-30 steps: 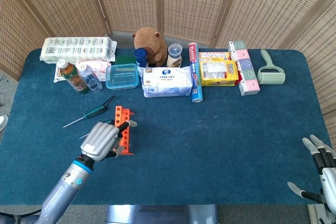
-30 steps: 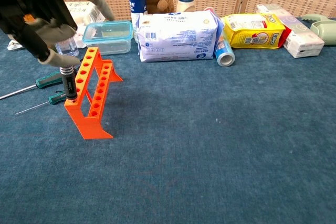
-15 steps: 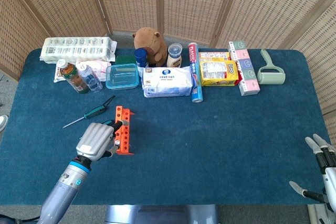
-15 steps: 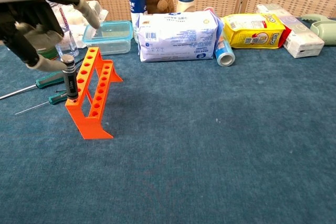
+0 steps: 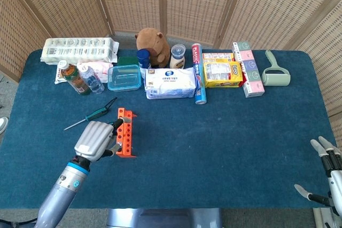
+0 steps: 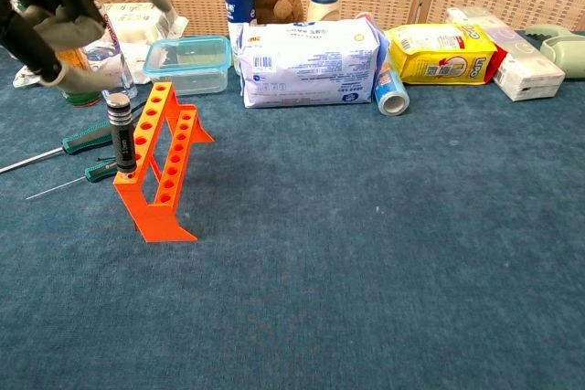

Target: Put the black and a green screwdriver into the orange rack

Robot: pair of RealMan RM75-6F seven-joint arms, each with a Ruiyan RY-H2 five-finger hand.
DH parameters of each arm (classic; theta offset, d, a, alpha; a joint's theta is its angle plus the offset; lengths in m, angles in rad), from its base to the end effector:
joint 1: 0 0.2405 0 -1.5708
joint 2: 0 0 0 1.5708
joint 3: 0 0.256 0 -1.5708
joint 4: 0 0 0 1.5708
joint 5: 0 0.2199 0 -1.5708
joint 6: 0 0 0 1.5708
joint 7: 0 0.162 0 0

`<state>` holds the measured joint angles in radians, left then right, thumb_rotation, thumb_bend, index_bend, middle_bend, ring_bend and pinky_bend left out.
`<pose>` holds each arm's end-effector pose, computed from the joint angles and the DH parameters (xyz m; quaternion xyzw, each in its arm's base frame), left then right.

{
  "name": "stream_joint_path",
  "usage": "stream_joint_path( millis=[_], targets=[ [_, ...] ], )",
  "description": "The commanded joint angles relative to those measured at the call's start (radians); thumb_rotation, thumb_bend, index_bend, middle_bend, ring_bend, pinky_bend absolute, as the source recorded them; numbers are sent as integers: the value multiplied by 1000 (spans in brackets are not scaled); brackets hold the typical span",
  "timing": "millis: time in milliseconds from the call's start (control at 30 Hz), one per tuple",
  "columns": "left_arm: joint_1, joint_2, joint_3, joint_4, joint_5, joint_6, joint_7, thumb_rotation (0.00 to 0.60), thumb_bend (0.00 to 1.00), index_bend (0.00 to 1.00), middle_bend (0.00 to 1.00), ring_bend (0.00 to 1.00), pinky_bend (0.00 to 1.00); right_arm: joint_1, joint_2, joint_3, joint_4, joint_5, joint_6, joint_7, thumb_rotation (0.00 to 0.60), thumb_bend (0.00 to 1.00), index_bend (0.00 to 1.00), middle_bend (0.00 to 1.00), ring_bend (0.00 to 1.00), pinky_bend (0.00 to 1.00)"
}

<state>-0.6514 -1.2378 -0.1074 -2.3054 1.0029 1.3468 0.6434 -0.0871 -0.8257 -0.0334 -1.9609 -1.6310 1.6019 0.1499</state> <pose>-0.0746 0.2567 0.0703 -0.6961 -0.4209 -0.4164 0.4061 -0.2698 -0.1321 0.2053 0.5428 -0.4620 0.4315 0.5529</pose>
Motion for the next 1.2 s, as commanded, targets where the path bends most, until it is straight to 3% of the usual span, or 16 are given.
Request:
stream_joint_path(
  millis=[33, 533, 1200],
  targets=[
    [5, -8, 4, 21, 23, -14, -19, 600, 269, 235, 877, 788, 848, 0, 0, 0, 0, -1, -1, 0, 600, 33, 0, 0, 9, 0],
    [-12, -76, -16, 83, -3, -33, -16, 600, 268, 234, 876, 787, 849, -1, 5, 1, 5, -1, 3, 13, 600, 34, 0, 0, 9, 0],
    [13, 31, 9, -34, -84, 5, 44, 600, 268, 234, 876, 787, 849, -3, 8, 0, 6, -1, 5, 19, 600, 34, 0, 0, 9, 0]
  ],
)
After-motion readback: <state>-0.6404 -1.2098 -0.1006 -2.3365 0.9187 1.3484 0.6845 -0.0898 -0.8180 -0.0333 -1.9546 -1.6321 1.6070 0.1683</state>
